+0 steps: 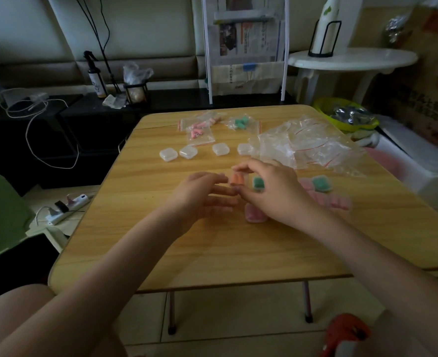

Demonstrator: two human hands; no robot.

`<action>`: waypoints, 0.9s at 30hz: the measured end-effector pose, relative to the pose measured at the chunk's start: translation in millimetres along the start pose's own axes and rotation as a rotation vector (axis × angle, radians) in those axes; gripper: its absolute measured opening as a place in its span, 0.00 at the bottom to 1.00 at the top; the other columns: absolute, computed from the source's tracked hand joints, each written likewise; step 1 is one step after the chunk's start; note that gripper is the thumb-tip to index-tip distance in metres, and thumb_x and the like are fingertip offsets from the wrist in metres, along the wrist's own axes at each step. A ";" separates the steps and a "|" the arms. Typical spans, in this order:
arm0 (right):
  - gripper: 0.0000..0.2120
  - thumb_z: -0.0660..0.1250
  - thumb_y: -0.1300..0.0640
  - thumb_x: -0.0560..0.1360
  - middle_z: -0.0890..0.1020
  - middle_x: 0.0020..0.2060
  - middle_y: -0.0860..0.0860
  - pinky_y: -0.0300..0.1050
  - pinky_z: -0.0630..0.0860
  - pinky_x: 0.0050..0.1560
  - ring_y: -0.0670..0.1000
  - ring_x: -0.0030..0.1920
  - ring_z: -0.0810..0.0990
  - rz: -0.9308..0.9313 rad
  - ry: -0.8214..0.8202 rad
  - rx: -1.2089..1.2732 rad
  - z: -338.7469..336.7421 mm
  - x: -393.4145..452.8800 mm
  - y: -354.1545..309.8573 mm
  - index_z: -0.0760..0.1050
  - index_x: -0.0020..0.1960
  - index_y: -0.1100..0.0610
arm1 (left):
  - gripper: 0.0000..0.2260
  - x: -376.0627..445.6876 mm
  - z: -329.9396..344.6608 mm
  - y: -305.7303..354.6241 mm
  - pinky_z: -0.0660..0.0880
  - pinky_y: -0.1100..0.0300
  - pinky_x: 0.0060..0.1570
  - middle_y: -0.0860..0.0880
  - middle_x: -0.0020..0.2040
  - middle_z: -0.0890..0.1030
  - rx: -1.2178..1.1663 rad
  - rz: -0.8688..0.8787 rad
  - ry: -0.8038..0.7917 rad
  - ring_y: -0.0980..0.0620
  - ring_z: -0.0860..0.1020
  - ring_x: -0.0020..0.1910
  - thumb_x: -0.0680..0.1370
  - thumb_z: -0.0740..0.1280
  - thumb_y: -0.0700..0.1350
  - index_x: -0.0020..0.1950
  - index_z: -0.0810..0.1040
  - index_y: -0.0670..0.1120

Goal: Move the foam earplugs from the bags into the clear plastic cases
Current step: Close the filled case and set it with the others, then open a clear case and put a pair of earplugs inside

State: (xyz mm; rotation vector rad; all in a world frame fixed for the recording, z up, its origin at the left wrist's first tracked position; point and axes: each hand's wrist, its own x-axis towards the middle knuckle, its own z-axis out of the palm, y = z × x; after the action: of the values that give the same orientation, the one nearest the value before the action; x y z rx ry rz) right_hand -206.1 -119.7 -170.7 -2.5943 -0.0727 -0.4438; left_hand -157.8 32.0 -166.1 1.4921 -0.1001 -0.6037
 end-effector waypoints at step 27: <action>0.17 0.57 0.59 0.79 0.76 0.65 0.47 0.65 0.52 0.72 0.51 0.68 0.70 -0.001 -0.258 -0.015 53.4 112.1 -1.7 0.75 0.63 0.45 | 0.13 32.5 -73.9 0.1 0.71 0.65 0.50 0.54 0.61 0.76 0.982 0.559 0.287 0.56 0.75 0.56 0.77 0.66 0.45 0.62 0.74 0.52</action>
State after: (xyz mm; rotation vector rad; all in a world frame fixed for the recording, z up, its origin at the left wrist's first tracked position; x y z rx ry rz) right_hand -84.5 -95.7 -177.3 -2.6522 -0.1597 -0.1075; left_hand -98.9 84.4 -183.5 2.3444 -0.6368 0.1776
